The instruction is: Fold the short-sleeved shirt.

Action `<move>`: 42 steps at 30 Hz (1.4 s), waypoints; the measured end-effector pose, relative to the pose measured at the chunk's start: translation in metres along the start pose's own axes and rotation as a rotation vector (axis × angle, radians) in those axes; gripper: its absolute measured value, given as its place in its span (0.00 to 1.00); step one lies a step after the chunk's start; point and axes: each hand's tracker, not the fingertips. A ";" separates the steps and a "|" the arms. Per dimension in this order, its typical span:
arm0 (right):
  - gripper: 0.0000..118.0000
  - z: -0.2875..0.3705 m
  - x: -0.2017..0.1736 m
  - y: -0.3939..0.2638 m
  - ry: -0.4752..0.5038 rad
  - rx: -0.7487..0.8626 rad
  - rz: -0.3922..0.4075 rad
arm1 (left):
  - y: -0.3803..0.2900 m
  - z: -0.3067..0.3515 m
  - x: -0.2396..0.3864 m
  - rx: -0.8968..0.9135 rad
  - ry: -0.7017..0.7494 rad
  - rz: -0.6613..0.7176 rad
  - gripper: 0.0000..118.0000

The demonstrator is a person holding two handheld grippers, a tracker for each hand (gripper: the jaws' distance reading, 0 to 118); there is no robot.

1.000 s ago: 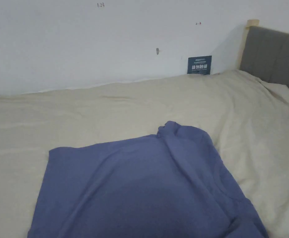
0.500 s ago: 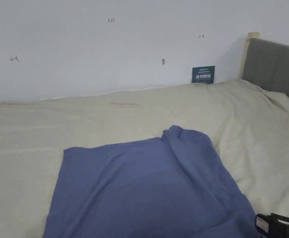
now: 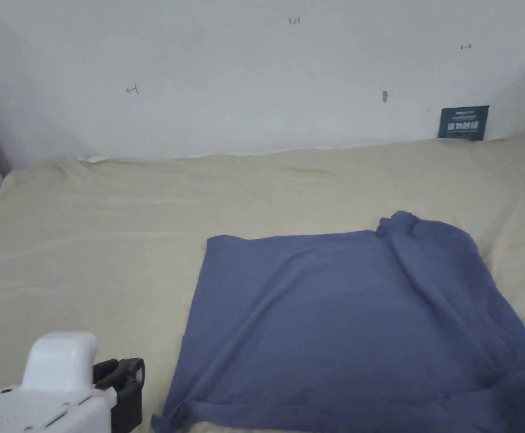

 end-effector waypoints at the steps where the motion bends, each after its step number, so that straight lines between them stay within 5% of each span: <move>1: 0.00 0.003 -0.001 -0.002 0.040 0.004 -0.028 | -0.002 -0.017 -0.006 -0.063 -0.061 0.028 0.00; 3: 0.00 0.000 0.001 -0.009 0.155 0.001 -0.082 | -0.014 -0.055 -0.018 -0.179 -0.148 0.123 0.00; 6: 0.00 -0.004 0.004 -0.014 0.130 -0.058 -0.055 | -0.031 -0.096 -0.034 -0.258 -0.094 0.144 0.07; 7: 0.00 -0.005 0.003 -0.016 0.119 -0.072 -0.033 | -0.035 -0.104 -0.036 -0.251 -0.078 0.139 0.26; 9: 0.00 -0.006 0.005 -0.019 0.108 -0.096 0.014 | -0.043 -0.118 -0.038 -0.265 -0.061 0.109 0.85; 11: 0.00 -0.008 0.006 -0.022 0.093 -0.112 0.037 | -0.047 -0.127 -0.037 -0.261 -0.039 0.066 0.96; 16: 0.00 -0.015 0.014 -0.027 0.094 -0.148 0.001 | -0.051 -0.143 -0.037 -0.269 -0.040 0.079 0.90; 17: 0.00 -0.018 0.014 -0.026 0.093 -0.155 -0.012 | -0.052 -0.142 -0.036 -0.262 -0.051 0.078 0.73; 18: 0.00 -0.019 0.016 -0.027 0.089 -0.159 -0.025 | -0.053 -0.140 -0.034 -0.240 -0.055 0.066 0.31; 19: 0.00 -0.021 0.018 -0.028 0.084 -0.163 -0.037 | -0.053 -0.140 -0.030 -0.228 -0.032 0.035 0.02; 27: 0.00 -0.029 0.050 -0.025 -0.014 -0.174 -0.033 | -0.056 -0.129 -0.017 -0.189 -0.019 -0.072 0.02; 28: 0.06 -0.031 0.057 -0.025 -0.040 -0.198 -0.013 | -0.055 -0.127 -0.017 -0.186 -0.026 -0.068 0.02; 29: 0.25 -0.038 0.063 -0.026 -0.073 -0.239 0.006 | -0.051 -0.126 -0.016 -0.181 -0.028 -0.065 0.02; 30: 0.60 -0.043 0.071 -0.027 -0.112 -0.292 0.014 | -0.049 -0.124 -0.017 -0.176 -0.027 -0.061 0.02; 31: 0.80 -0.049 0.079 -0.029 -0.145 -0.344 0.009 | -0.049 -0.124 -0.018 -0.175 -0.033 -0.055 0.02; 32: 0.84 -0.057 0.086 -0.032 -0.173 -0.384 0.000 | -0.049 -0.124 -0.018 -0.176 -0.037 -0.049 0.02; 37: 0.84 -0.087 0.112 -0.047 -0.289 -0.456 0.008 | -0.047 -0.122 -0.012 -0.173 -0.037 -0.059 0.02; 41: 0.82 -0.101 0.111 -0.048 -0.266 -0.452 0.033 | -0.049 -0.124 -0.008 -0.199 -0.042 -0.061 0.02; 42: 0.76 -0.102 0.109 -0.048 -0.234 -0.435 0.049 | -0.048 -0.124 -0.007 -0.201 -0.040 -0.058 0.02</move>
